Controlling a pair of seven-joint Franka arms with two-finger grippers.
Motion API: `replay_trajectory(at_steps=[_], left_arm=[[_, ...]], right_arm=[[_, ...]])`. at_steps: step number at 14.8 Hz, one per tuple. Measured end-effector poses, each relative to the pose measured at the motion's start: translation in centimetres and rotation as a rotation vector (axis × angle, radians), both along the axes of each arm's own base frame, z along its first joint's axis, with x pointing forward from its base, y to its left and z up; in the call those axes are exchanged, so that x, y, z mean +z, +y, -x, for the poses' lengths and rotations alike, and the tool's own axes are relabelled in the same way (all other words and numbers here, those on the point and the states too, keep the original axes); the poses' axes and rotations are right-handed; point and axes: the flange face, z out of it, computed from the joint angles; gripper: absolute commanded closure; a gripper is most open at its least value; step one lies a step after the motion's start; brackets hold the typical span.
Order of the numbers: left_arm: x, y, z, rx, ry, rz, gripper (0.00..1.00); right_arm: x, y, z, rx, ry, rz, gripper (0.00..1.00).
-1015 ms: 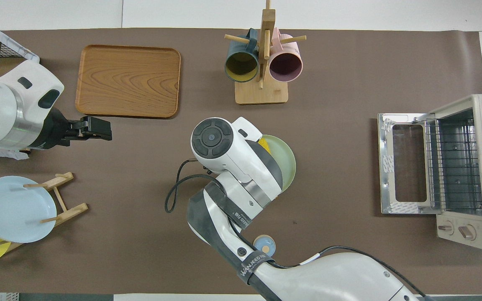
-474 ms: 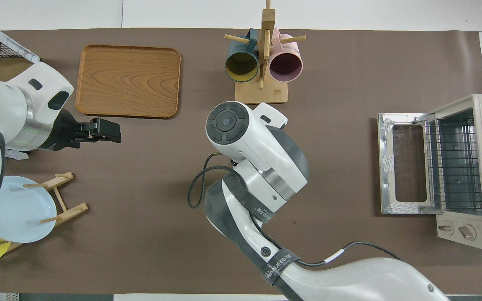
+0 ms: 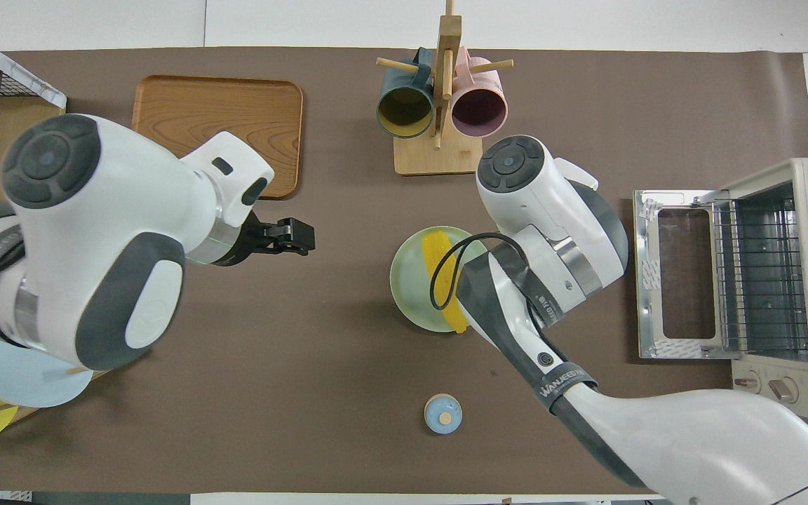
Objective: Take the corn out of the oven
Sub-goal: 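Grasp the corn with the left gripper while the right gripper returns to the oven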
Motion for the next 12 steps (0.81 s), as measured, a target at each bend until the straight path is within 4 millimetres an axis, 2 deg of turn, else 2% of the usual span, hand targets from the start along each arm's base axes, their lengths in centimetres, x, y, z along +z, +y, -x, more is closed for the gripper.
replay_trajectory(at_steps=[2,5,9,12], left_arm=[[-1.8,-3.6,1.1,-0.026,0.008,-0.004,0.0],[-4.3,-8.8,2.8,-0.012,-0.005,0.004,0.0],[-8.9,-15.9,5.9,0.031,-0.008,0.012,0.0],[-12.6,-19.6,7.1,0.072,0.013,-0.003,0.0]], right_arm=[[-1.7,-3.3,0.1,0.012,0.016,0.003,1.0],[-3.1,-7.6,0.5,-0.012,0.037,-0.01,1.0],[-4.8,-11.4,1.1,0.001,0.047,-0.046,1.0],[-5.7,-13.9,1.2,0.028,0.062,-0.061,1.0]])
